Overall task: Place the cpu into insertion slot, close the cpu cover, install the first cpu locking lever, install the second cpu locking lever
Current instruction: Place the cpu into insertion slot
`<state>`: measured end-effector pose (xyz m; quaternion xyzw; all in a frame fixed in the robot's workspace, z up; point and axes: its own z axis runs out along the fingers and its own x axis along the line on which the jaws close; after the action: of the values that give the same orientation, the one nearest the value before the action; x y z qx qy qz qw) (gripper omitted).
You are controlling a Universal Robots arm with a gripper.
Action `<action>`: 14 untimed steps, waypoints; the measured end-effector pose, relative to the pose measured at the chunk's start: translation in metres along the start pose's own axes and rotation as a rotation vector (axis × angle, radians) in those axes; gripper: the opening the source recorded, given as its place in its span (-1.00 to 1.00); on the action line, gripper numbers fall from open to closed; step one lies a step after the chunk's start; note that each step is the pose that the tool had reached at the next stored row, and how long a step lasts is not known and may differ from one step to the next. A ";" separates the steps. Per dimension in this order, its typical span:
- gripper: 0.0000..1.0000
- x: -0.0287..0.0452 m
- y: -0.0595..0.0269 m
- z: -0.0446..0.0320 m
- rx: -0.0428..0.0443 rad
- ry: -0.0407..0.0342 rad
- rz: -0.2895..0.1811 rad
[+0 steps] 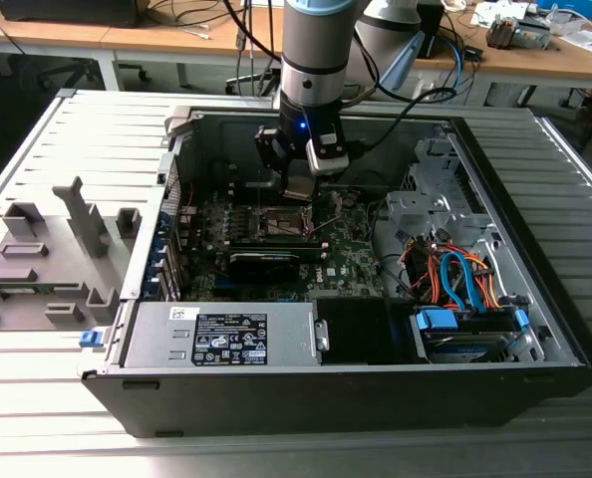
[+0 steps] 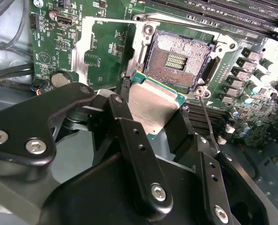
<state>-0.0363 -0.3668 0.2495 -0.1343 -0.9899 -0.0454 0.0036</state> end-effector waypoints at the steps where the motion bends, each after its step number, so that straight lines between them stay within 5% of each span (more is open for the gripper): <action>1: 0.08 0.0000 0.0000 0.0000 0.0000 -0.0003 0.003; 14: 0.08 0.0000 0.0000 0.0000 -0.0010 -0.0046 0.052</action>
<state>-0.0363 -0.3668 0.2495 -0.1601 -0.9861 -0.0455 0.0024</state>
